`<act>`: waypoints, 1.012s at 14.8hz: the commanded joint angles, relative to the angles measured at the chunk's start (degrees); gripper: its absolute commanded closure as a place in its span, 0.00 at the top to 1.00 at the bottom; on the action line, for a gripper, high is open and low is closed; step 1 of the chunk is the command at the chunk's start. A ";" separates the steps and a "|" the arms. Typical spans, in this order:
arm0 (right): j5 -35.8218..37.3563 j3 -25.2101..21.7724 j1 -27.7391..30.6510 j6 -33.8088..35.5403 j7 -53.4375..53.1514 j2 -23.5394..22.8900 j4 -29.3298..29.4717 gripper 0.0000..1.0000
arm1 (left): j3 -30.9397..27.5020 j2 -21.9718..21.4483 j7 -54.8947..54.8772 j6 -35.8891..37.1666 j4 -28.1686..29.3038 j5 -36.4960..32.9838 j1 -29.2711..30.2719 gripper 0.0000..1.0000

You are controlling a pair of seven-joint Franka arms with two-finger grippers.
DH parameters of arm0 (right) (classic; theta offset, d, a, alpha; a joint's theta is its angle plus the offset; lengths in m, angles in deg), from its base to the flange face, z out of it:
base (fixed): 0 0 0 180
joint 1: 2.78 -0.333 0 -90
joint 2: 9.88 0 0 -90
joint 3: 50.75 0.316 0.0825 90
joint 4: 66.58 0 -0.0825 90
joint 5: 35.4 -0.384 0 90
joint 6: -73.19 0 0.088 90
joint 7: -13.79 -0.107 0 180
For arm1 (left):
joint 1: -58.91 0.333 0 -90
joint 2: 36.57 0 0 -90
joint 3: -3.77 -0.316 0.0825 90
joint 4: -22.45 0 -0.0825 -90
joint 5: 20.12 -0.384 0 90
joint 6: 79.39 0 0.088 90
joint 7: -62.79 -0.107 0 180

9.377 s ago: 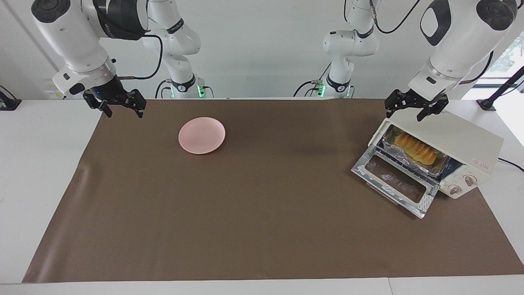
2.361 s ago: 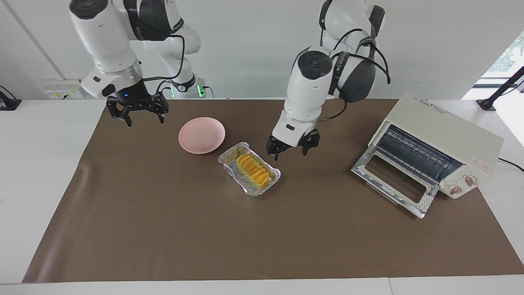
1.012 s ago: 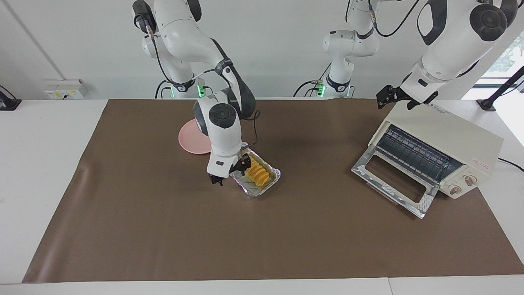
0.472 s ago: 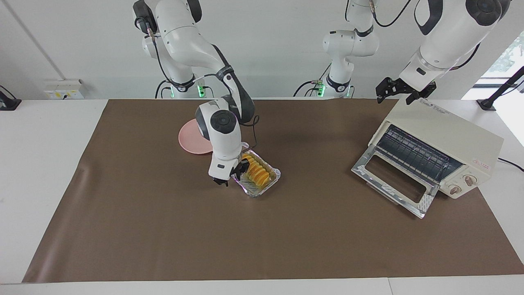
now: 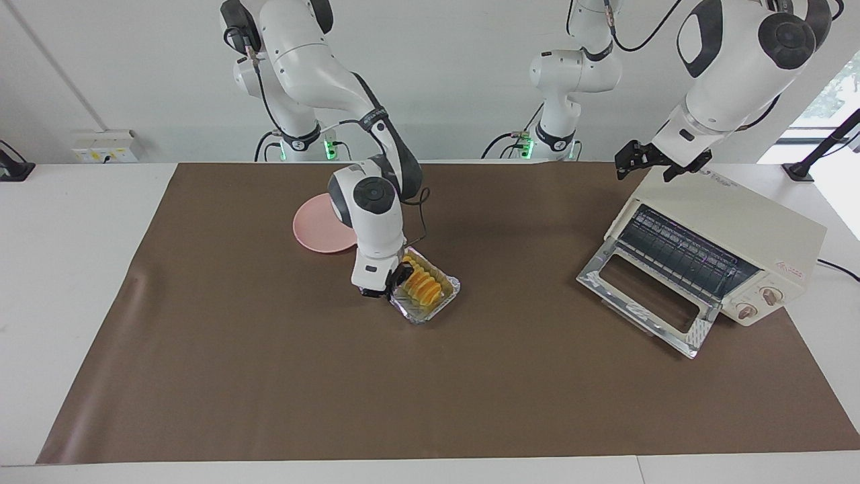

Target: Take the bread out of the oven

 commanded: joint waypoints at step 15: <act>-13.01 -0.14 24.85 -3.17 4.97 2.85 -5.57 0.00 | 1.15 -1.33 -0.42 -1.46 0.68 -0.62 1.48 1.00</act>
